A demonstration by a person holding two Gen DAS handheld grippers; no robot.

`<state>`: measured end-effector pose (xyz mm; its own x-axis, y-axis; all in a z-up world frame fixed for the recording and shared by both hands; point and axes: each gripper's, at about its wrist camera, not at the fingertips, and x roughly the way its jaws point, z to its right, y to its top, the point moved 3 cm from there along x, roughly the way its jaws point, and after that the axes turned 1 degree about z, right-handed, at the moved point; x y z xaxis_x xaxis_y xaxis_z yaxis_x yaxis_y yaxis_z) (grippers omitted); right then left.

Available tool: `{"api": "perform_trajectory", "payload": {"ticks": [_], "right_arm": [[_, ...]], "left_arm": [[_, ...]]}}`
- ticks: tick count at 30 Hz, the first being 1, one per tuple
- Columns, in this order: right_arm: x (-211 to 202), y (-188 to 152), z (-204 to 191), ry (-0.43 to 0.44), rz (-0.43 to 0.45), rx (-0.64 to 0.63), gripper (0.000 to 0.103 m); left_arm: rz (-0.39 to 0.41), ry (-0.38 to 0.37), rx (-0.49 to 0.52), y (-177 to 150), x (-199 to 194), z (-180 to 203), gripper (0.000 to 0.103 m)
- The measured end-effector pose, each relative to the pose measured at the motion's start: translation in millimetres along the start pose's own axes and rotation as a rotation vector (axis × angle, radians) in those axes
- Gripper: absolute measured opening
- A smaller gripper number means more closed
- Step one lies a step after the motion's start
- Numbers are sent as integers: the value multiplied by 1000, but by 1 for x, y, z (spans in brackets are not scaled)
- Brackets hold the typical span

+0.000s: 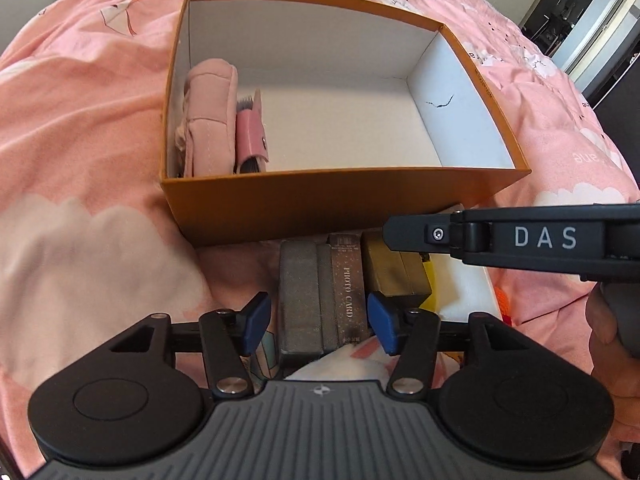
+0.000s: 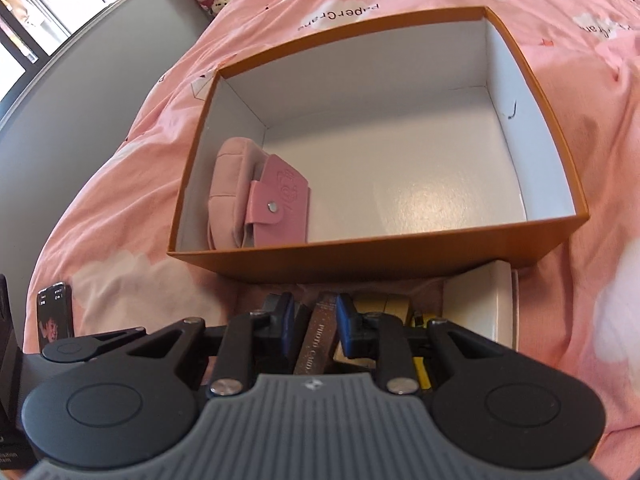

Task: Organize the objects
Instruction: 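Withdraw both grippers and move them to the items beside the box, then grasp the dark grey block with the left gripper while the right grasps the brown PHOTO CARD box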

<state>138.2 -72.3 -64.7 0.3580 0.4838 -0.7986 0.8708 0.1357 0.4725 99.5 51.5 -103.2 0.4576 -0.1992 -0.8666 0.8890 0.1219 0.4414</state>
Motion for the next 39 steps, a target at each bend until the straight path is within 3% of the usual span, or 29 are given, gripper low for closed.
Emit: {"api": "perform_trajectory", "payload": {"ticks": [13, 19, 22, 31, 39], "right_arm": [[7, -8, 8, -30, -44, 24, 30], [12, -10, 11, -28, -72, 37, 30], [18, -13, 9, -12, -102, 39, 30], [36, -17, -6, -8, -166, 35, 30], [47, -17, -20, -49, -207, 37, 31]], "left_arm": [[-70, -10, -48, -1, 21, -3, 63], [-71, -1, -99, -3, 24, -13, 42], [-64, -1, -112, -3, 19, -17, 41], [-24, 91, -87, -6, 1, -23, 38], [-21, 84, -113, -10, -1, -30, 38]]}}
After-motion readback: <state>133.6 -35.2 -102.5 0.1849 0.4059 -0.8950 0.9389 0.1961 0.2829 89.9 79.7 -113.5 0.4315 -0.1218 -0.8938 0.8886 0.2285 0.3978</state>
